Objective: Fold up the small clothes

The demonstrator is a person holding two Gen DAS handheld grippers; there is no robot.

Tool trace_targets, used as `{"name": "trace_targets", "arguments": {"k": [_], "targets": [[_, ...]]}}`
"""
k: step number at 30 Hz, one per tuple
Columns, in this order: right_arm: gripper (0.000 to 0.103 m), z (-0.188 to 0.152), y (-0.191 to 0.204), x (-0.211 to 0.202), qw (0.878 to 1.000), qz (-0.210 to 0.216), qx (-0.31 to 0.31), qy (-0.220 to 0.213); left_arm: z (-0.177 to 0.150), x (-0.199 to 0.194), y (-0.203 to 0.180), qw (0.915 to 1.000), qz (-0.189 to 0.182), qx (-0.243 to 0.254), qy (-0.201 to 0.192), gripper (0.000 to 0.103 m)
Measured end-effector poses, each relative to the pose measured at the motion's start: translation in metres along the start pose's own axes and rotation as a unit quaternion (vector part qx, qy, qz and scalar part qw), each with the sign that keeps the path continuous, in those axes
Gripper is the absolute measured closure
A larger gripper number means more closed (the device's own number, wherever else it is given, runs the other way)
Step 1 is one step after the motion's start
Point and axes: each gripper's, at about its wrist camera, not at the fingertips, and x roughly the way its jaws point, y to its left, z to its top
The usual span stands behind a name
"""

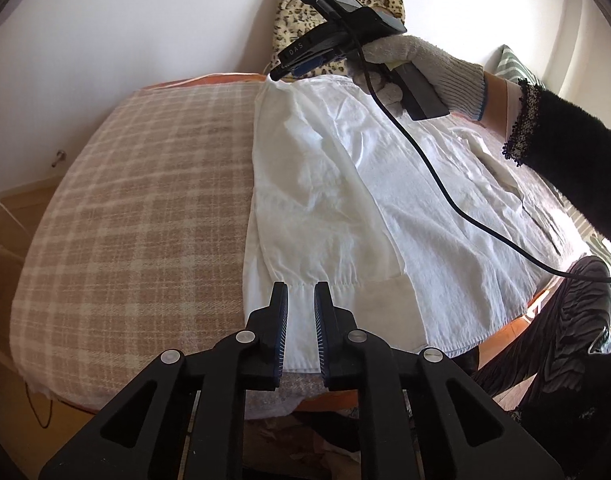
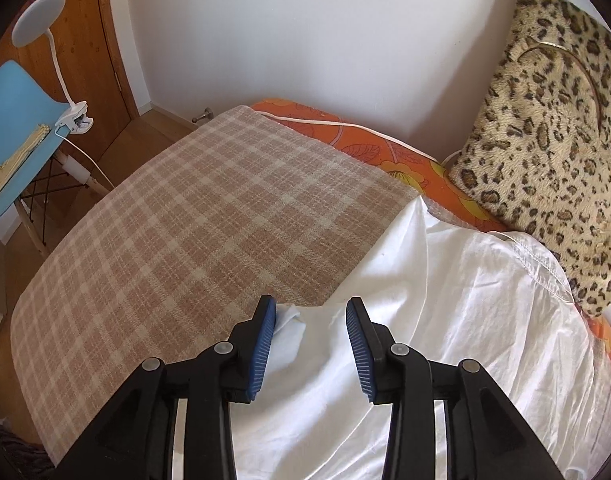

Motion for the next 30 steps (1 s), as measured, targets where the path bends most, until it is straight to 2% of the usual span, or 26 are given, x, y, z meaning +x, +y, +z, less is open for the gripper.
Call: {"name": "trace_targets", "arguments": {"k": [4,7,8,10,12,14,15,16,18,20,25,27,29,30], "targets": [[0.056,-0.026,-0.030,-0.044,0.999,0.009,0.049,-0.020,0.008,0.008,-0.007,0.9994,-0.034,-0.010,0.001,0.091],[0.056,-0.049,-0.051,-0.072,0.996,0.013,0.079,-0.032,0.010,0.019,-0.024,0.9987,-0.049,0.014,0.010,0.091],[0.056,-0.056,-0.056,-0.079,0.995,0.017,0.087,-0.035,0.009,0.024,-0.030,0.9984,-0.047,0.026,0.015,0.091],[0.056,-0.067,-0.062,-0.089,0.995,0.019,0.092,-0.037,0.009,0.033,-0.036,0.9987,-0.018,0.042,0.023,0.091],[0.056,-0.073,-0.064,-0.094,0.994,0.028,0.096,-0.036,0.010,0.039,-0.031,0.9991,-0.009,0.025,0.032,0.091],[0.056,-0.076,-0.065,-0.094,0.993,0.045,0.107,-0.034,0.011,0.040,-0.023,0.9994,0.014,0.008,0.031,0.075],[0.055,-0.075,-0.065,-0.093,0.991,0.057,0.113,-0.033,0.010,0.038,-0.018,0.9992,0.032,0.003,0.023,0.050],[0.054,-0.073,-0.062,-0.091,0.991,0.066,0.117,-0.030,0.010,0.034,-0.013,0.9988,0.047,-0.006,0.013,0.042],[0.045,-0.064,-0.054,-0.084,0.990,0.079,0.117,-0.026,0.008,0.030,0.000,0.9976,0.064,-0.024,0.009,0.042],[0.041,-0.055,-0.042,-0.073,0.989,0.088,0.117,-0.015,0.004,0.029,0.013,0.9963,0.069,-0.050,0.008,0.042],[0.039,-0.023,-0.017,-0.034,0.980,0.115,0.158,0.025,-0.006,0.038,0.027,0.9946,0.032,-0.090,0.040,0.044],[0.035,-0.011,-0.005,-0.017,0.976,0.116,0.177,0.048,-0.009,0.042,0.028,0.9932,0.013,-0.108,0.043,0.046],[0.035,-0.003,0.005,0.000,0.973,0.098,0.196,0.068,-0.009,0.041,0.028,0.9932,0.004,-0.109,0.042,0.051],[0.034,0.001,0.009,0.006,0.972,0.087,0.203,0.074,-0.009,0.041,0.028,0.9928,0.000,-0.112,0.043,0.065]]}}
